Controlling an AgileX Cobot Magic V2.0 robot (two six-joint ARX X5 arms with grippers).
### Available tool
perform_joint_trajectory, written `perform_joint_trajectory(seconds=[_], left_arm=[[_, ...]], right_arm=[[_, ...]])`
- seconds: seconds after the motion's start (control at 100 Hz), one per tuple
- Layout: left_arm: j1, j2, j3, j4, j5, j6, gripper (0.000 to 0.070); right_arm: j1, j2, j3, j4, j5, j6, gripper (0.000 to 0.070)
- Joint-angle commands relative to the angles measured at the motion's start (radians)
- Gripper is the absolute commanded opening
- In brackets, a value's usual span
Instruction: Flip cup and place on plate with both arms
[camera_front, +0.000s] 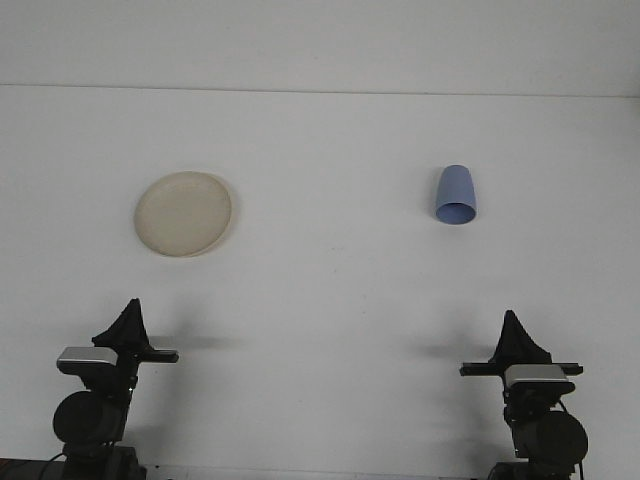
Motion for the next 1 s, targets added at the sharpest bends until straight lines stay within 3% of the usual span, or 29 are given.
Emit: perform_joint_trajectory(seconds=[0.0,0.4,0.54,0.77,0.99], left_arm=[[0.001,-0.002,-0.018,0.01,-0.005,0.015,0.0014],[0.001,-0.002,-0.018,0.01,-0.005,0.015,0.0014],[0.001,-0.002,-0.018,0.01,-0.005,0.015,0.0014],[0.001,-0.002,-0.018,0.01,-0.005,0.015,0.0014],[0.001,-0.002,-0.018,0.01,-0.005,0.015,0.0014]], right_arm=[[0.001,0.0,-0.002,0.008,0.0,0.013,0.0003],[0.001,0.001,0.013,0.005,0.002,0.033,0.0003],[0.001,0.002,0.069,-0.043,0.042,0.06,0.0003],[0.001,0.056,0.263,-0.229,0.06,0.065,0.0003],[0.001,0.278,0.551,-0.523,0.06,0.059,0.0003]])
